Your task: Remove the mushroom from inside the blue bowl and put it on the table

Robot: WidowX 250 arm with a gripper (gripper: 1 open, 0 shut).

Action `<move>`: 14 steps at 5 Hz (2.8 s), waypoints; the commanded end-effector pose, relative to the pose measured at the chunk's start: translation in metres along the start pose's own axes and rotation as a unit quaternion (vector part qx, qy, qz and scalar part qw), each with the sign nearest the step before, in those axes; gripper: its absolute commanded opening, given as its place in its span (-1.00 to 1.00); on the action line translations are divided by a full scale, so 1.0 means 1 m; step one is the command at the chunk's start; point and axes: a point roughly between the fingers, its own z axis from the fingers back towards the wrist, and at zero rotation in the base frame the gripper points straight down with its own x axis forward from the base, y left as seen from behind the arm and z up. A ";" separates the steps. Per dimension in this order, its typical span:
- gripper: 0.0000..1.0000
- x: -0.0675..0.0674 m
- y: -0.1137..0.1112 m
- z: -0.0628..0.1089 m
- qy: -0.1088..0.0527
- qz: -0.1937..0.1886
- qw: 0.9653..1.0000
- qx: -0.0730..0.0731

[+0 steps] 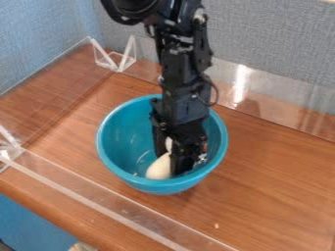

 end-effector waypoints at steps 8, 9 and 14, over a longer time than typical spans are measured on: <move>-1.00 0.031 -0.021 0.026 -0.054 -0.058 0.997 0.011; -1.00 0.042 -0.033 0.031 -0.052 -0.084 0.995 0.009; -1.00 0.018 -0.036 0.044 -0.036 -0.144 0.989 -0.003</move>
